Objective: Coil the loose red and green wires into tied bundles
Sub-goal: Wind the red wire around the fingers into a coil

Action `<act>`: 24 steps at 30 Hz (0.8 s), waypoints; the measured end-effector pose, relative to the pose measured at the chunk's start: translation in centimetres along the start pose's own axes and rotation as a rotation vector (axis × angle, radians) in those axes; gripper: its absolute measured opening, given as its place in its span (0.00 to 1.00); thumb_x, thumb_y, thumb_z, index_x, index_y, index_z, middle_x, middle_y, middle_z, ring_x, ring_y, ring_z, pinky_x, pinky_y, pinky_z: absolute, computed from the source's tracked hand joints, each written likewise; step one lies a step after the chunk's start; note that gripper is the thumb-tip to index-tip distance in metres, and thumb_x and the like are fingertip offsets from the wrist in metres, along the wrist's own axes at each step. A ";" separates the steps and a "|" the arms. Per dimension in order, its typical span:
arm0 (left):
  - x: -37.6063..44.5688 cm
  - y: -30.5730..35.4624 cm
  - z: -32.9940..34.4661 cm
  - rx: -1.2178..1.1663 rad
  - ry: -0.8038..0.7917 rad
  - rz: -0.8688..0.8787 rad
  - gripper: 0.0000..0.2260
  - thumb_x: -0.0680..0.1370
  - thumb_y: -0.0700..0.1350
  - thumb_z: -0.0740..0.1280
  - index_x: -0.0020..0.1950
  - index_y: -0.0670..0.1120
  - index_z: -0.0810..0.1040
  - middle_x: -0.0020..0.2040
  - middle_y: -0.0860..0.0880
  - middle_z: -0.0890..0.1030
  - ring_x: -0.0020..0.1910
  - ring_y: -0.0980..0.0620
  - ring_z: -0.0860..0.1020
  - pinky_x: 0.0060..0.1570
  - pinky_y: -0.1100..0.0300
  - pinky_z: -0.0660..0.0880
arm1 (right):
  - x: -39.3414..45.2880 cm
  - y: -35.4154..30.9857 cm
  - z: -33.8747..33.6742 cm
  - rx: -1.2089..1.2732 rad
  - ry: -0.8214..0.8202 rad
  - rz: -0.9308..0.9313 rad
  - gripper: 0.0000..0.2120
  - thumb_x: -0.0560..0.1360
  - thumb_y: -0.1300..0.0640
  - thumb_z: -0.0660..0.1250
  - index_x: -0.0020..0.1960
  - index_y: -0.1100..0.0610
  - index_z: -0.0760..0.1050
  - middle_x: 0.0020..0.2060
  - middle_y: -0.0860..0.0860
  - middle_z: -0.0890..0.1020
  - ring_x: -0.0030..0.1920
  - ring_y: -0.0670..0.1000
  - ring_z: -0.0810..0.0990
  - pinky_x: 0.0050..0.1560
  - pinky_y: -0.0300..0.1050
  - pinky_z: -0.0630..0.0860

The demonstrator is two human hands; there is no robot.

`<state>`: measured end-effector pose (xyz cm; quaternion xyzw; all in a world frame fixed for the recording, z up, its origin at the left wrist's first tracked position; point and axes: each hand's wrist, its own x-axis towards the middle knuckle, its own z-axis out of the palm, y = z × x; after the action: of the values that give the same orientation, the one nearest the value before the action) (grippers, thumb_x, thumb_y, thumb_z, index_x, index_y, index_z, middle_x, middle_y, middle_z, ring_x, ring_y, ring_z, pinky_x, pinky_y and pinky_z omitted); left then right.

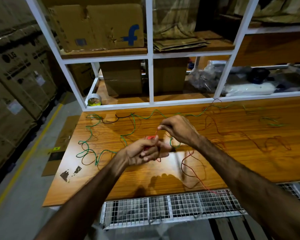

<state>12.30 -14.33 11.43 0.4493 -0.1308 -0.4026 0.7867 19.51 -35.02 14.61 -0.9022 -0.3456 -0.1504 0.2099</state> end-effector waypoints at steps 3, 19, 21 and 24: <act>-0.4 1.5 0.1 -0.362 -0.110 0.201 0.19 0.85 0.43 0.58 0.66 0.28 0.74 0.22 0.48 0.73 0.24 0.51 0.77 0.70 0.53 0.73 | -1.5 -0.4 1.3 0.024 0.016 0.074 0.24 0.81 0.35 0.52 0.46 0.52 0.76 0.35 0.51 0.82 0.36 0.55 0.79 0.34 0.49 0.71; 3.2 1.1 -2.9 0.737 1.070 0.311 0.23 0.80 0.64 0.61 0.61 0.49 0.84 0.57 0.51 0.85 0.59 0.51 0.81 0.61 0.49 0.77 | -2.5 -4.9 3.0 -0.182 -0.215 0.000 0.16 0.86 0.43 0.53 0.49 0.52 0.71 0.35 0.59 0.79 0.36 0.64 0.78 0.35 0.51 0.66; 3.0 0.5 -2.4 0.873 1.012 0.271 0.24 0.80 0.65 0.60 0.49 0.46 0.83 0.41 0.50 0.85 0.45 0.48 0.83 0.50 0.54 0.78 | -1.9 -4.4 2.3 -0.260 -0.240 -0.009 0.14 0.86 0.45 0.55 0.54 0.53 0.73 0.36 0.58 0.79 0.39 0.63 0.80 0.36 0.51 0.66; 2.1 0.3 -1.8 1.015 0.779 0.189 0.33 0.77 0.74 0.55 0.31 0.50 0.81 0.24 0.44 0.78 0.30 0.41 0.83 0.50 0.47 0.82 | -1.9 -3.1 1.3 -0.330 -0.258 -0.028 0.13 0.86 0.47 0.57 0.60 0.53 0.75 0.39 0.56 0.79 0.41 0.61 0.81 0.37 0.50 0.67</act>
<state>14.83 -14.71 10.32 0.8651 -0.0488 -0.0272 0.4985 16.19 -33.35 13.58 -0.9312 -0.3528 -0.0910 0.0110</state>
